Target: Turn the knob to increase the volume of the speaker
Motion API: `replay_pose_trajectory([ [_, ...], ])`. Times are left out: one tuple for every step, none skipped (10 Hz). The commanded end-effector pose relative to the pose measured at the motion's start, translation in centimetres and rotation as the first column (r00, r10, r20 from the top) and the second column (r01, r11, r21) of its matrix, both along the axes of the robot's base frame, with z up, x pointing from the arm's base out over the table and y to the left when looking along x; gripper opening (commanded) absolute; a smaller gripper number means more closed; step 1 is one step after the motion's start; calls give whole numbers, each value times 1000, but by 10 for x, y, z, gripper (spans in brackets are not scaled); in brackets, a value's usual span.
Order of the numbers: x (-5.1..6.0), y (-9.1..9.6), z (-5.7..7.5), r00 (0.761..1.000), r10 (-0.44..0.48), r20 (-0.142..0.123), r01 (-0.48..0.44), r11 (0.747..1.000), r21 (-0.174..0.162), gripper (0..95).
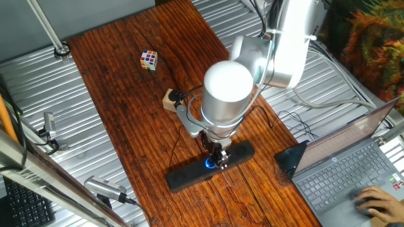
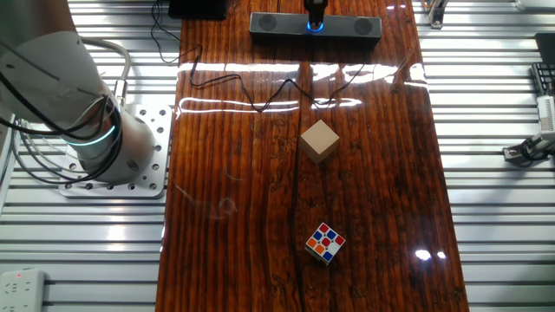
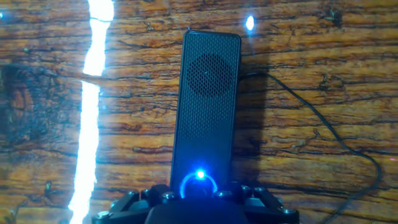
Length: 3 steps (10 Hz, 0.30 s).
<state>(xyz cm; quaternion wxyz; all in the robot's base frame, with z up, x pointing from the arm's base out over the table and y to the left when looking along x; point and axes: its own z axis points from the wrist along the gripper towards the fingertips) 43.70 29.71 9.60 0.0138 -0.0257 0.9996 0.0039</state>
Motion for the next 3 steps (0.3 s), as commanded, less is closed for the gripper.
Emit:
replay_pose_trajectory([
  [-3, -3, 4, 1000, 25, 2, -25, 1000, 17, 570],
  [-4, -3, 5, 1000, 26, -3, -25, 999, 23, 570],
  [-4, -3, 5, 1000, 26, -6, -26, 999, 25, 570],
])
